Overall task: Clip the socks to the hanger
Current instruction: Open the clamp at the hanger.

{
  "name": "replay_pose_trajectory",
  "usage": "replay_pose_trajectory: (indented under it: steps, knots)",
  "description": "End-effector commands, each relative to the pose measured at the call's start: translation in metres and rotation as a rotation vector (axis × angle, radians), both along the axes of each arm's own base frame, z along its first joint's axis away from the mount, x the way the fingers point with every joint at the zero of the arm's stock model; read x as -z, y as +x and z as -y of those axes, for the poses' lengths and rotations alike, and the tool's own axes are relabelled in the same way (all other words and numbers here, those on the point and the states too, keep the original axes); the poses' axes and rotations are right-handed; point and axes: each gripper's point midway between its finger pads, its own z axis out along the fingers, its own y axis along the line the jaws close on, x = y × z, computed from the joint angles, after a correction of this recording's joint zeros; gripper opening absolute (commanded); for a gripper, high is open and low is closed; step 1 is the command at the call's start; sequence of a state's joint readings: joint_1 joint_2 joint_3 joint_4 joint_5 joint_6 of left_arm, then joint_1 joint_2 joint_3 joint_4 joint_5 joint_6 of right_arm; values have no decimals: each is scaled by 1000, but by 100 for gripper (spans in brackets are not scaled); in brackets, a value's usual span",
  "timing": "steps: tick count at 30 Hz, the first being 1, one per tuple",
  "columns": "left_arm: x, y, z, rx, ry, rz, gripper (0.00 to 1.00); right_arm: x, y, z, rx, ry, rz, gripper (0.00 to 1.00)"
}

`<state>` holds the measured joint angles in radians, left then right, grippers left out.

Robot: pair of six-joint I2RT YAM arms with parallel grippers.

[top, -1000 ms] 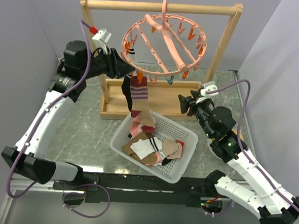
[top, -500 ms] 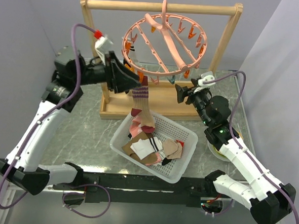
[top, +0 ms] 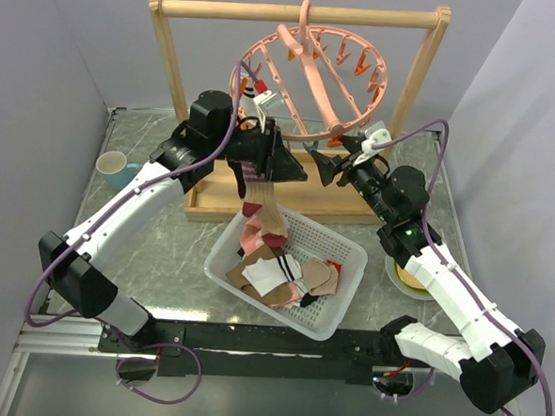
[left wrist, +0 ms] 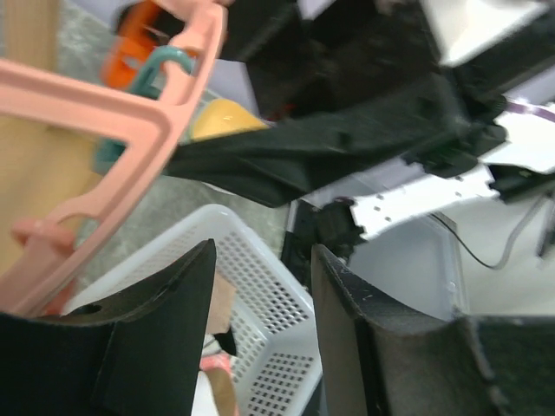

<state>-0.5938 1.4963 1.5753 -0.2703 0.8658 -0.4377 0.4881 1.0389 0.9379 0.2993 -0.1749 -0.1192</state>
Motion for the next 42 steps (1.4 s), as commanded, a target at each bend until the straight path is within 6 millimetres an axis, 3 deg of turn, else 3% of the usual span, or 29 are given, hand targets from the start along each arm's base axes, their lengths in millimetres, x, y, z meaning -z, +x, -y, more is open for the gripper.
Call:
replay_pose_trajectory:
  steps: [1,13,27,37,42]
  knots:
    - [-25,13,-3,-85,-25,99,52,-37,-7,-6,-53,-16,107,75]
    - [0,71,-23,-410,111,100,50,-28,-10,-1,-43,-56,112,74]
    - [4,97,-63,-609,196,159,49,-24,-24,2,-56,-34,108,73]
    - [-5,104,-74,-637,155,130,50,-2,-27,-20,-135,-32,59,71]
    - [-12,120,-93,-701,141,121,50,9,-23,-25,-108,-53,54,70]
